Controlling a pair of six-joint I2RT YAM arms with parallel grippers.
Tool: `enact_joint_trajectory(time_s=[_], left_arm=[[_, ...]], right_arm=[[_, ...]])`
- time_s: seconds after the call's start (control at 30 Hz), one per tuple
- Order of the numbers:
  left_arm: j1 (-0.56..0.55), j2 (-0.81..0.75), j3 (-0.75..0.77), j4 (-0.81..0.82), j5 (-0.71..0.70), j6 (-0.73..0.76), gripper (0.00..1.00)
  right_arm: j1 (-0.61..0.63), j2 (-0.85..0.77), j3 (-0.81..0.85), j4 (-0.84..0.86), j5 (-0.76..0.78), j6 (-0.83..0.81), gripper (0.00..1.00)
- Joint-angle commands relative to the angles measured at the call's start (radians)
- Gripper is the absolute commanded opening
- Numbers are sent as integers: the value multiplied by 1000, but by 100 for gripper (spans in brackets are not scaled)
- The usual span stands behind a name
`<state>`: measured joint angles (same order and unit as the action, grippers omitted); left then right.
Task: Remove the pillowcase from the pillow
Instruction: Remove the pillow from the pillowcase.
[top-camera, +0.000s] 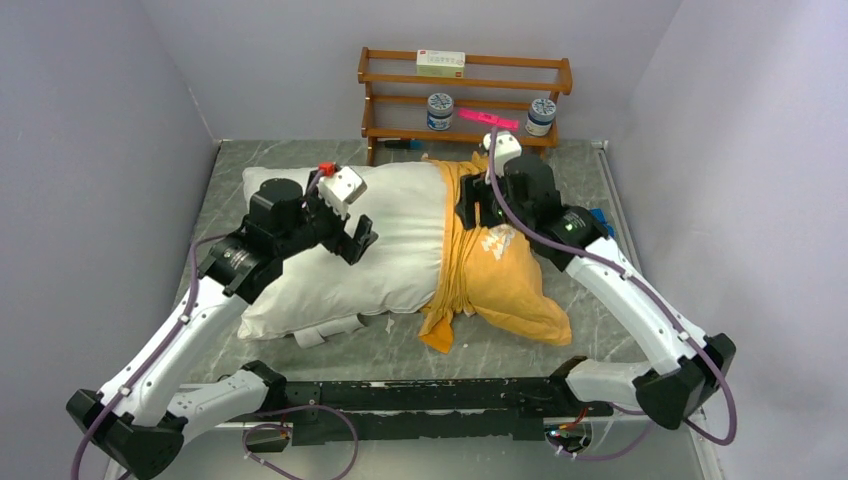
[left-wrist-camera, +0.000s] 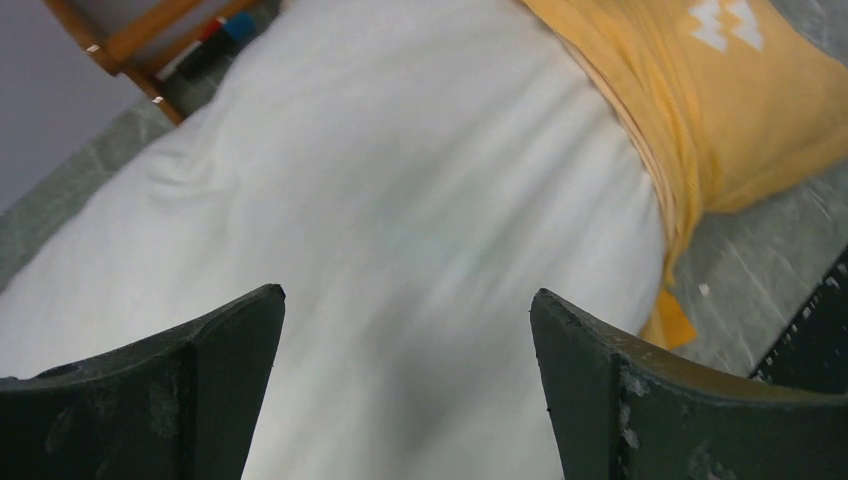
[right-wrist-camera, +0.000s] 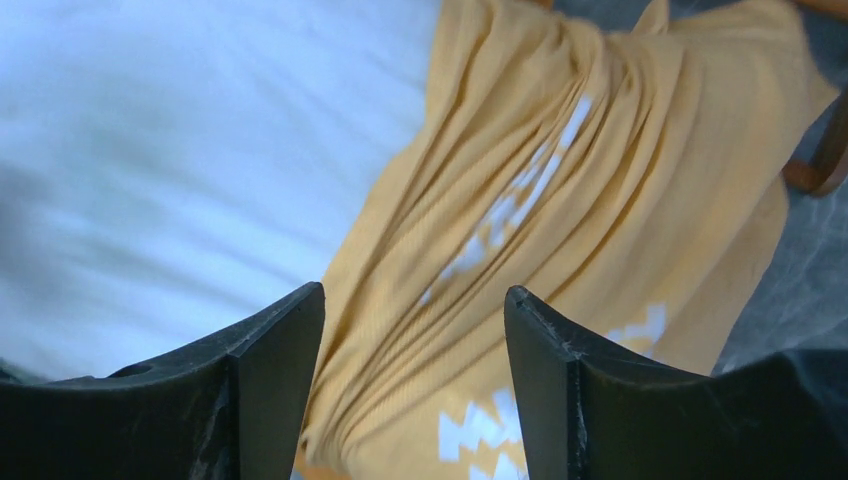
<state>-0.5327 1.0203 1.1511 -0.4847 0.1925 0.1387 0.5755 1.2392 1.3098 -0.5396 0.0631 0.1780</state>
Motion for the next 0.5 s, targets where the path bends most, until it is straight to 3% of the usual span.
enact_joint_trajectory(time_s=[0.0,0.33,0.47], left_arm=[[-10,-46,-12,-64,131,56,97],[-69,-96,-100,-28,174,82,97],[-163,-94,-114,-33,104,103,90]], right_arm=[[58,-98,-82,-51,79,74,70],[201,-324,-344,-48,135,283,77],[248,-376,-432,-8,111,356,77]])
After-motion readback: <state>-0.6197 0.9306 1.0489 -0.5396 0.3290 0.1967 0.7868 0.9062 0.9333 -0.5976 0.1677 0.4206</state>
